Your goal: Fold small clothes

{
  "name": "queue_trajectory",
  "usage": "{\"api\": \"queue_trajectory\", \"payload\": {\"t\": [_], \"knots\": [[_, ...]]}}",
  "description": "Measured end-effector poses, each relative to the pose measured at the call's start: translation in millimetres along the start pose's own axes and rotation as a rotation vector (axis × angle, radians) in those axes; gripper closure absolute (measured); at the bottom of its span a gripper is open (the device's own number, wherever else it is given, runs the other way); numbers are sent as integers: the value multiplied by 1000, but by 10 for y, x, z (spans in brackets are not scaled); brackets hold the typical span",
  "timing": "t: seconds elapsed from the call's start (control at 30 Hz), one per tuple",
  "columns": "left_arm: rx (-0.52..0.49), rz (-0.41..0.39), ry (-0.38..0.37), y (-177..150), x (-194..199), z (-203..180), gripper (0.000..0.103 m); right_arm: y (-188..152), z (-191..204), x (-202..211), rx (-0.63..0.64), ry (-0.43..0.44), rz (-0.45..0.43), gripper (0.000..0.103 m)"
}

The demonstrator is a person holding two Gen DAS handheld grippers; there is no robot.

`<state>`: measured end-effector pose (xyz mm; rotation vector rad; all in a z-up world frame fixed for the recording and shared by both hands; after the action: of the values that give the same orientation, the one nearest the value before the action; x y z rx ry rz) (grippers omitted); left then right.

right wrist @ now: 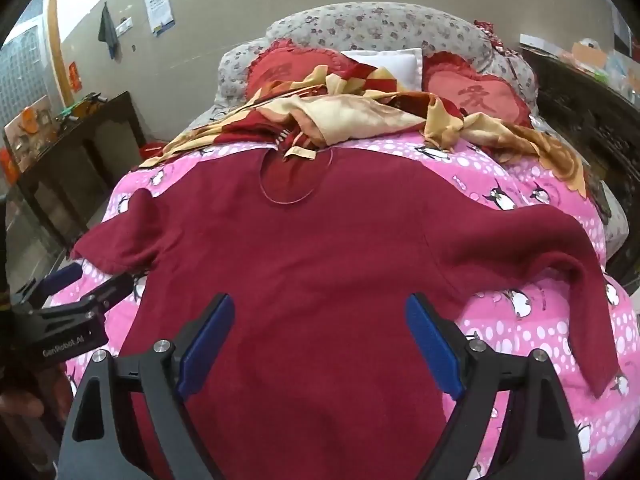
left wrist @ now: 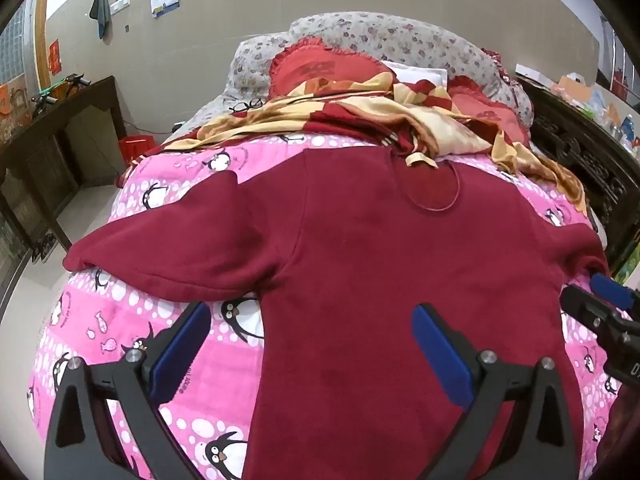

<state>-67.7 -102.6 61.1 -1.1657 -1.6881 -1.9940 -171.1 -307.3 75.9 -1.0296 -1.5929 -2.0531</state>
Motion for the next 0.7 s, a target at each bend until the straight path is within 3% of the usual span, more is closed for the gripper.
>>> {"api": "queue_trajectory", "payload": {"t": [0.23,0.7], "knots": [[6,7,-6,4,-44,0,1,-26,54,6,28,-64,12,0],[9,19,-31,-20,-143,-75,1,-29,-29,-220,-12,-84,44,0]]}}
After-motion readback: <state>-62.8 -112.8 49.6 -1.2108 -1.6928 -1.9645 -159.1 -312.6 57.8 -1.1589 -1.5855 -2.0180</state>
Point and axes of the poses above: each gripper's, at about its wrist camera, not at the fingertips, and x roughly against the way its jaws point, z to its left, y to its top, the point moved 5 cm from there along -x, roughly the way its jaws point
